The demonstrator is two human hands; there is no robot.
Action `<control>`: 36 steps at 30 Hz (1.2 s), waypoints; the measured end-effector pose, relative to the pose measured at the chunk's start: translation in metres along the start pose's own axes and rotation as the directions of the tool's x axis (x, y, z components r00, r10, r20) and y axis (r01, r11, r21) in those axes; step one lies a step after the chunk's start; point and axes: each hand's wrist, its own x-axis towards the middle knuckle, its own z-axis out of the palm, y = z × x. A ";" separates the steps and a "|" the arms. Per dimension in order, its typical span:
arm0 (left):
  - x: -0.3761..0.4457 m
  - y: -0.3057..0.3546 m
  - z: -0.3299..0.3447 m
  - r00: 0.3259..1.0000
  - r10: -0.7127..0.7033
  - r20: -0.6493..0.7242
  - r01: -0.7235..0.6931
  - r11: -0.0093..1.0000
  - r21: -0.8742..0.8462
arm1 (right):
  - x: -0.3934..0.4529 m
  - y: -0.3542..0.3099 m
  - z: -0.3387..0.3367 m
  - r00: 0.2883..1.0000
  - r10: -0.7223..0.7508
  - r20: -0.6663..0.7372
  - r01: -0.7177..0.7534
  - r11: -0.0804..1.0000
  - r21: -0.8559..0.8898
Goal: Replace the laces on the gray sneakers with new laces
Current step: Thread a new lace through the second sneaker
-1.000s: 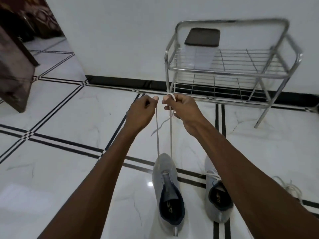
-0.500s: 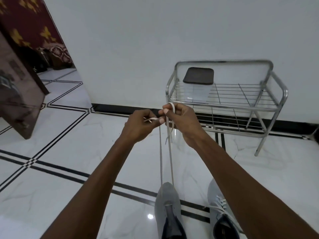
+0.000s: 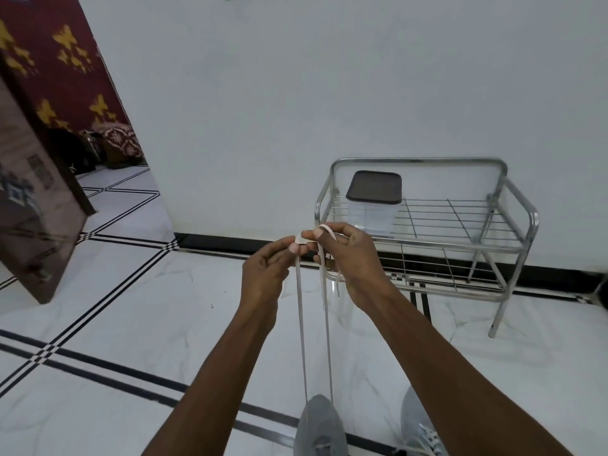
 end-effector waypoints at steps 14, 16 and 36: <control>0.011 0.012 0.017 0.998 0.040 0.039 -0.035 0.992 -0.124 | 0.008 -0.016 0.011 0.998 0.068 -0.011 -0.068 0.997 0.048; 0.010 0.014 0.020 0.999 0.047 0.025 -0.043 0.988 -0.149 | 0.009 -0.011 0.014 0.996 0.087 0.002 -0.087 0.993 0.080; -0.065 -0.185 -0.027 0.962 -0.258 -0.086 0.265 0.961 0.079 | -0.070 0.191 -0.057 0.905 0.367 -0.214 -0.424 0.819 -0.386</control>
